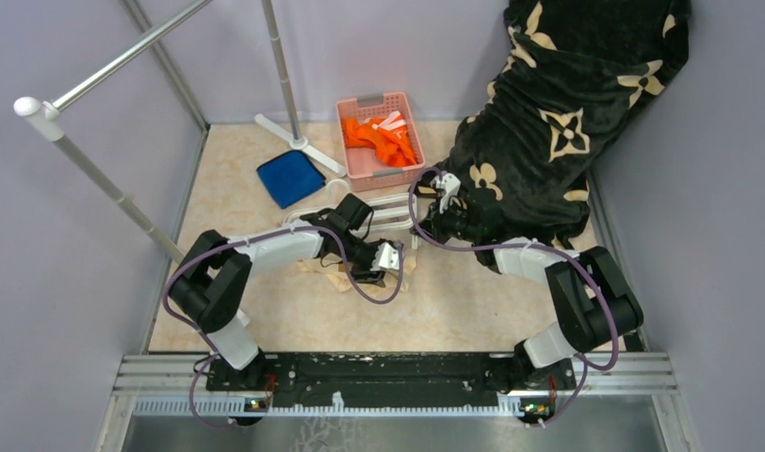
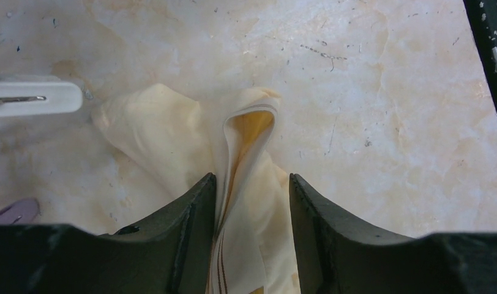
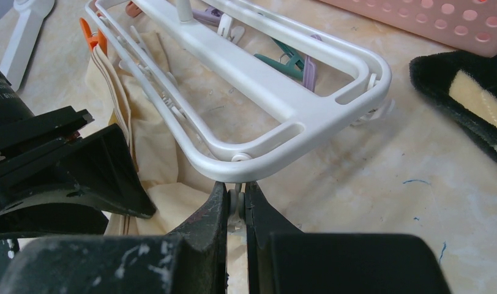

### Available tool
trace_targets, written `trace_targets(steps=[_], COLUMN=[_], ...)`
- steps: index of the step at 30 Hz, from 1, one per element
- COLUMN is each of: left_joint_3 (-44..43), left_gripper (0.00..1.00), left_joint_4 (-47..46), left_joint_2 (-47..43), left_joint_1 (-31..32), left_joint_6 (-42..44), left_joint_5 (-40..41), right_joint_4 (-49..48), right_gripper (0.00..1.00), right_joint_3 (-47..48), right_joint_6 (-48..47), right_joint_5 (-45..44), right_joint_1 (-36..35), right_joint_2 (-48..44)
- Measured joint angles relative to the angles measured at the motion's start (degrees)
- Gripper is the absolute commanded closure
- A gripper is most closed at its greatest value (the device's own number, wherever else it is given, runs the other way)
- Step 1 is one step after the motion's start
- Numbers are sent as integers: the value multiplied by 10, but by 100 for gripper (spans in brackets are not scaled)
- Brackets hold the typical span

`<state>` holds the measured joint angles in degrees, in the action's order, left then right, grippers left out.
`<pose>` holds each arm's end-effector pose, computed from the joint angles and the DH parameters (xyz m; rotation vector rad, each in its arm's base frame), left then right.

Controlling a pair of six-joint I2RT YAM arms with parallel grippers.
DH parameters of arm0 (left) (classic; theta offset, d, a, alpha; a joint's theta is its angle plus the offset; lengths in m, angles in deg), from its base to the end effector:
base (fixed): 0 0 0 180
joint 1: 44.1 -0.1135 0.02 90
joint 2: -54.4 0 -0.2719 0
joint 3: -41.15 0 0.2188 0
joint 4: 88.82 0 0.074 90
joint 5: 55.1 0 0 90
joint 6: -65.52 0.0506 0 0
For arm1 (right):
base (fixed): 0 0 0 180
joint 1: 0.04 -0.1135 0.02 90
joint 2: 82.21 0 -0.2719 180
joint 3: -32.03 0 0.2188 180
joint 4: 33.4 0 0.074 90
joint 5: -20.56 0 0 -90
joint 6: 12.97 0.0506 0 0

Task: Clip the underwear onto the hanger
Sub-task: Clamp the underwear onto the hanger.

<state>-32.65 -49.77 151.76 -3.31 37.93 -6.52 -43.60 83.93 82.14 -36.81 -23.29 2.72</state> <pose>0.2105 -0.2258 0.1963 2.0470 1.3363 -0.7927 0.2528 0.1383 0.2198 -0.6888 1.8853 0.8796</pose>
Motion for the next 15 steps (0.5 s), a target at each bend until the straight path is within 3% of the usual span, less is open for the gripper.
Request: trace_targets(steps=[7, 15], left_joint_3=[24, 25], left_gripper=[50, 69], left_joint_4=[-12, -21], left_joint_2=[-9, -9], left_joint_1=[-8, -8], left_joint_6=[0, -5], left_joint_5=[17, 17], right_joint_4=[0, 0], right_gripper=[100, 100], right_joint_3=[0, 0], right_joint_6=[0, 0], right_joint_5=[0, 1], right_joint_1=[0, 0], right_joint_2=[0, 0])
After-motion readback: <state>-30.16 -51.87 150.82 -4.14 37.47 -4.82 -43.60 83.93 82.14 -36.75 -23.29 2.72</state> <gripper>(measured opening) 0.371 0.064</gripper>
